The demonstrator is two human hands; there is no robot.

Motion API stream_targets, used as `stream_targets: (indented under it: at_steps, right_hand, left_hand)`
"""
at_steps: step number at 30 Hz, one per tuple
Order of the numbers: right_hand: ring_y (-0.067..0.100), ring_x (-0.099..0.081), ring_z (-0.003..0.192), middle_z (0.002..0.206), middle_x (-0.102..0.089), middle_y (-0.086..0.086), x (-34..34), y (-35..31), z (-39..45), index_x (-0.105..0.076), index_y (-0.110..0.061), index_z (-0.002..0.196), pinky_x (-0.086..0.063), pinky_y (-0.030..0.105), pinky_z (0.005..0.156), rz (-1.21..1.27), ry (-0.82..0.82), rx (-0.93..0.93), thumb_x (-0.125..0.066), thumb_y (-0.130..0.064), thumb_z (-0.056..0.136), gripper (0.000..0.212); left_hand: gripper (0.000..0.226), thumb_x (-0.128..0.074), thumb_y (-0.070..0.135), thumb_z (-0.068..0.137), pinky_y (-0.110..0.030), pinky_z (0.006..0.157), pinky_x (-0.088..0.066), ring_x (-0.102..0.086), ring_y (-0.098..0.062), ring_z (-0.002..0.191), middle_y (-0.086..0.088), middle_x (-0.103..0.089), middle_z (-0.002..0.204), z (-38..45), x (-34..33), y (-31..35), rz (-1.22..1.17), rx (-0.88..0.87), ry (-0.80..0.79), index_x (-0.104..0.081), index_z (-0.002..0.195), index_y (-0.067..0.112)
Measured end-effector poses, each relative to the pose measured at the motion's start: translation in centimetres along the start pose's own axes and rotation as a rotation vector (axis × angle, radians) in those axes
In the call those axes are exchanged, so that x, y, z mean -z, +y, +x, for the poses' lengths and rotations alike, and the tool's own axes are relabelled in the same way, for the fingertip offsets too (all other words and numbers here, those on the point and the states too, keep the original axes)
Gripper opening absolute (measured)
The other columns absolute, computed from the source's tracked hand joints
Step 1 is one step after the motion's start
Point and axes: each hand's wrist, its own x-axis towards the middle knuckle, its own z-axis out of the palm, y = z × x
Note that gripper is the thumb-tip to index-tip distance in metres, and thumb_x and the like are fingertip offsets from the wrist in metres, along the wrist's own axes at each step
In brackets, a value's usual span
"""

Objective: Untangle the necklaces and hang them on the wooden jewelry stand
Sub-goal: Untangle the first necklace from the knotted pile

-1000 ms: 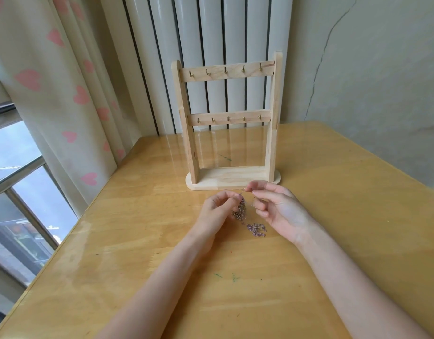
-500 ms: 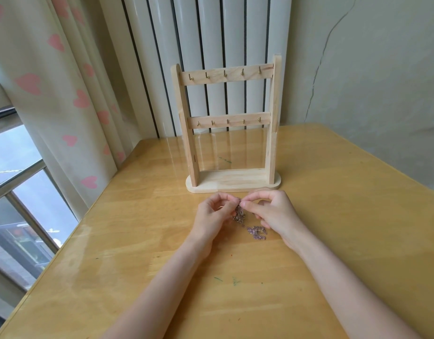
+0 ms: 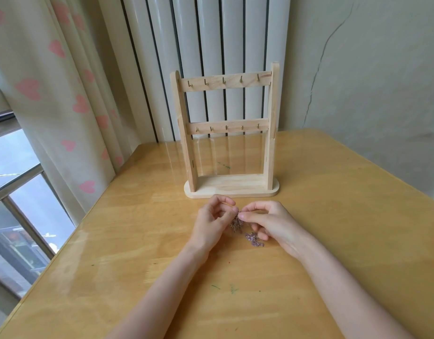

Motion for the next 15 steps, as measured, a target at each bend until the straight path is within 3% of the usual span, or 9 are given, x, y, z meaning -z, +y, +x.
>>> stream_targets:
  at_steps: [4, 7, 10, 12, 15]
  right_hand:
    - [0.012, -0.034, 0.038, 0.059, -0.047, 0.003, -0.2, -0.1, 0.0, -0.063, -0.015, 0.075, -0.032, 0.021, 0.043, -0.126, 0.094, 0.028, -0.064, -0.013, 0.078, 0.004]
    - [0.006, -0.037, 0.037, 0.062, -0.048, -0.002, -0.4, 0.1, 0.2, -0.061, -0.018, 0.067, -0.032, 0.018, 0.044, -0.185, 0.137, 0.148, -0.064, -0.010, 0.078, 0.013]
    - [0.001, -0.047, 0.053, 0.083, -0.053, -0.005, -0.8, 0.6, 0.7, -0.061, -0.017, 0.062, -0.037, 0.011, 0.053, -0.281, 0.220, 0.290, -0.069, -0.008, 0.076, 0.019]
    - [0.001, -0.048, 0.065, 0.086, -0.051, -0.005, -0.8, 0.9, 1.1, -0.059, -0.019, 0.059, -0.037, 0.010, 0.061, -0.322, 0.268, 0.344, -0.070, -0.009, 0.077, 0.023]
    - [0.005, -0.045, 0.062, 0.091, -0.047, -0.006, -0.7, 0.9, 1.3, -0.060, -0.014, 0.067, -0.036, 0.015, 0.055, -0.207, 0.228, 0.293, -0.065, -0.016, 0.085, 0.018]
  left_hand:
    - [0.020, -0.060, -0.002, 0.085, -0.026, 0.064, -0.050, -0.053, 0.000, 0.058, 0.012, -0.061, 0.061, 0.3, -0.1, -0.7, 0.136, -0.059, -0.031, -0.058, 0.088, 0.018]
    - [0.021, -0.061, -0.004, 0.083, -0.030, 0.066, -0.053, -0.054, -0.001, 0.059, 0.011, -0.061, 0.061, 0.5, -0.3, -0.8, 0.160, -0.042, -0.021, -0.062, 0.088, 0.016]
    - [0.020, -0.061, -0.003, 0.080, -0.020, 0.064, -0.049, -0.052, -0.001, 0.055, 0.005, -0.059, 0.063, 0.5, -0.4, -1.0, 0.246, -0.023, 0.032, -0.063, 0.080, 0.017]
    - [0.024, -0.062, -0.001, 0.079, -0.017, 0.063, -0.047, -0.052, -0.002, 0.056, 0.006, -0.060, 0.063, 0.5, -0.4, -1.1, 0.297, -0.017, 0.056, -0.063, 0.071, 0.021]
    - [0.027, -0.061, 0.000, 0.082, -0.020, 0.062, -0.048, -0.056, -0.010, 0.059, 0.006, -0.060, 0.062, 0.5, -0.5, -0.6, 0.257, -0.001, 0.033, -0.061, 0.066, 0.022]
